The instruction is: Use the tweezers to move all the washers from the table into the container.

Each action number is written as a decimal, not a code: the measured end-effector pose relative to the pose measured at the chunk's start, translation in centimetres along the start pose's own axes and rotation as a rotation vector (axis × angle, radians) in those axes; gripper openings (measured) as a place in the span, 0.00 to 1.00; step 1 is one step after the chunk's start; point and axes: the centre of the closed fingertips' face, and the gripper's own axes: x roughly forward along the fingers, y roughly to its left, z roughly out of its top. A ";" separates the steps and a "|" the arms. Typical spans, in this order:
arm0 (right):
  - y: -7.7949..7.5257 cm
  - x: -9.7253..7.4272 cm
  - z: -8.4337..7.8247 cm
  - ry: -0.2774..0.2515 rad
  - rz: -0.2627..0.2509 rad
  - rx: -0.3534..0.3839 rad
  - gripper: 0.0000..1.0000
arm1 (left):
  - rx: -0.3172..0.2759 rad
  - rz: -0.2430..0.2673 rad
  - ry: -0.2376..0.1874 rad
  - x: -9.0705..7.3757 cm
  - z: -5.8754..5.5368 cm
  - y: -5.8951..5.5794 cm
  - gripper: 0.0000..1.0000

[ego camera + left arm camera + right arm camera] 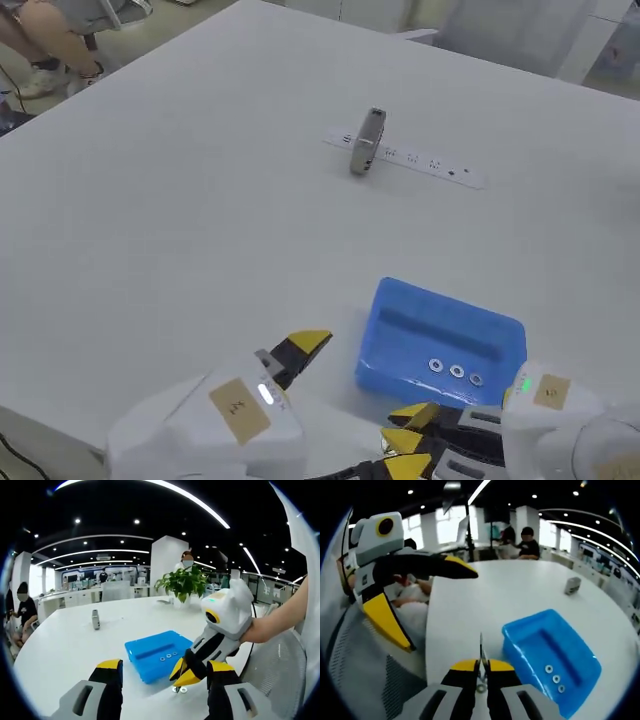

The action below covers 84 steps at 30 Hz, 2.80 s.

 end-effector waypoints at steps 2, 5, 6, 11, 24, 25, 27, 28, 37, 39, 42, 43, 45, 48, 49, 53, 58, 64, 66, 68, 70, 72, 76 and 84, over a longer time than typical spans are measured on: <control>-0.2 0.0 0.1 -0.006 -0.007 0.000 0.03 | -0.001 0.001 -0.001 0.0 0.0 0.0 0.68; -0.3 0.0 0.1 -0.012 -0.009 0.024 0.03 | 0.000 0.002 0.000 0.0 0.0 0.0 0.68; -0.4 0.0 0.1 -0.011 -0.010 0.027 0.03 | -0.001 0.002 0.001 0.0 0.0 0.0 0.68; -1.0 -0.8 1.5 -0.081 -0.016 0.108 0.03 | -0.001 0.002 -0.001 -0.1 0.0 0.0 0.68; -4.9 -5.4 6.5 -0.296 -0.037 0.311 0.03 | 0.001 -0.001 -0.002 -0.1 0.1 0.0 0.68; -5.3 -5.6 6.8 -0.311 -0.041 0.327 0.03 | 0.001 0.000 -0.001 -0.1 0.1 0.0 0.68; -6.1 -5.9 7.2 -0.338 -0.053 0.380 0.03 | -0.001 0.000 0.000 -0.1 0.1 0.0 0.68; -6.7 -5.9 7.2 -0.343 -0.067 0.404 0.03 | 0.000 0.000 0.000 0.0 0.0 0.0 0.68; -9.9 -4.2 6.5 -0.319 -0.131 0.501 0.03 | 0.003 0.001 0.007 0.0 -0.1 0.0 0.68; -10.2 -3.7 6.2 -0.306 -0.137 0.512 0.03 | 0.002 0.001 0.008 0.0 -0.1 0.0 0.68; -10.5 -2.9 5.6 -0.279 -0.140 0.516 0.03 | 0.002 0.001 0.009 0.0 -0.1 0.0 0.68; -10.6 -2.6 5.4 -0.269 -0.140 0.517 0.03 | 0.002 0.001 0.010 0.0 -0.2 0.0 0.68; -11.1 -2.1 4.9 -0.253 -0.140 0.529 0.03 | 0.003 0.000 0.010 0.0 -0.2 0.0 0.68; -11.6 -1.4 4.2 -0.227 -0.147 0.543 0.03 | 0.002 -0.001 0.012 0.0 -0.2 0.0 0.68; -11.8 -1.2 3.9 -0.215 -0.153 0.545 0.03 | 0.002 -0.001 0.013 0.1 -0.2 0.0 0.68; -12.1 -0.6 3.2 -0.185 -0.164 0.545 0.03 | 0.003 0.000 0.015 0.1 -0.3 0.0 0.68; -12.3 0.0 2.3 -0.149 -0.167 0.535 0.03 | 0.005 0.002 0.018 0.1 -0.3 0.0 0.68; -12.4 0.2 1.8 -0.130 -0.169 0.517 0.04 | 0.007 0.005 0.022 0.1 -0.4 0.1 0.68; -12.1 0.3 1.9 -0.127 -0.163 0.490 0.04 | 0.008 0.004 0.023 0.1 -0.4 0.1 0.68; -11.9 0.3 1.9 -0.119 -0.154 0.462 0.04 | 0.009 0.004 0.023 0.1 -0.4 0.1 0.67; -11.8 0.2 2.0 -0.119 -0.156 0.441 0.04 | 0.010 0.003 0.024 0.1 -0.4 0.1 0.67; -11.7 -0.1 2.4 -0.134 -0.150 0.434 0.04 | 0.011 0.004 0.025 0.1 -0.4 0.1 0.67; -11.2 -0.7 3.3 -0.155 -0.156 0.411 0.04 | 0.011 0.005 0.025 0.1 -0.5 0.1 0.67; -10.0 -2.3 4.9 -0.197 -0.130 0.373 0.04 | 0.014 0.003 0.026 0.1 -0.4 0.1 0.67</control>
